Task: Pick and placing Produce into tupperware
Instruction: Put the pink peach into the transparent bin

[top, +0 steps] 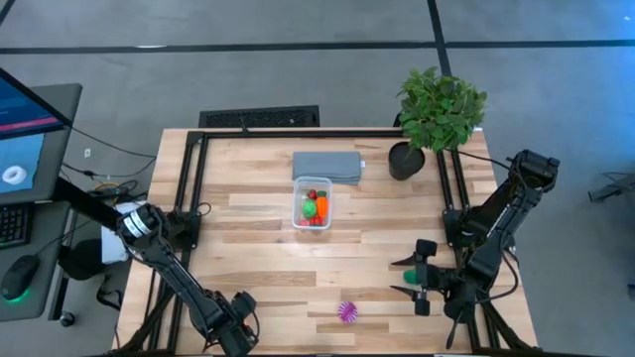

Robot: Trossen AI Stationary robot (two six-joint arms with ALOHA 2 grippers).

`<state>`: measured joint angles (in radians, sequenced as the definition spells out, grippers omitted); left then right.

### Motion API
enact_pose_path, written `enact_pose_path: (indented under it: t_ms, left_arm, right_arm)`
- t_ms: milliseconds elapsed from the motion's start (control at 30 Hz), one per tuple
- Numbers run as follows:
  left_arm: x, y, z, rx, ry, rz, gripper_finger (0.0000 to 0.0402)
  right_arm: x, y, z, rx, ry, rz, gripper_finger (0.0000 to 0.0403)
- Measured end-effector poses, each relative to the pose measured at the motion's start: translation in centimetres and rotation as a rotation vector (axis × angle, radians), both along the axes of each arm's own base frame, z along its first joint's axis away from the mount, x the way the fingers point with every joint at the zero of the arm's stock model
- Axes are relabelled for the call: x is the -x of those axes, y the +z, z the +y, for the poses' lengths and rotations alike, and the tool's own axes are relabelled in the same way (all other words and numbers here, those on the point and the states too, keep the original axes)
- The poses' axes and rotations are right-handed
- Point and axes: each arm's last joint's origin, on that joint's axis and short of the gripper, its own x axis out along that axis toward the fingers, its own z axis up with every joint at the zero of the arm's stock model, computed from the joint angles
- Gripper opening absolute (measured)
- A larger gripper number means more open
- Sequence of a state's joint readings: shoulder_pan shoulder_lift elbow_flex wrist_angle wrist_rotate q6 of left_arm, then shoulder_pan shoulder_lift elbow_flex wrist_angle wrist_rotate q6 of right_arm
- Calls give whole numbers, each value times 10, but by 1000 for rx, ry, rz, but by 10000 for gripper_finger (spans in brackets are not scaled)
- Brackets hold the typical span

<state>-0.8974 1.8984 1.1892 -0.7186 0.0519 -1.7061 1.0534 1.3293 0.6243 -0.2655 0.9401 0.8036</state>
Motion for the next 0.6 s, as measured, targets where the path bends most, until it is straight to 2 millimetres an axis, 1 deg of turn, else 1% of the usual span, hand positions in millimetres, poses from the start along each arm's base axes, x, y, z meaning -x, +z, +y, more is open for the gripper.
enact_pose_path:
  t_ms: [600]
  left_arm:
    - [0, 0, 1, -26, -15, -23, 267]
  right_arm:
    - [0, 0, 0, -4, 0, -2, 306]
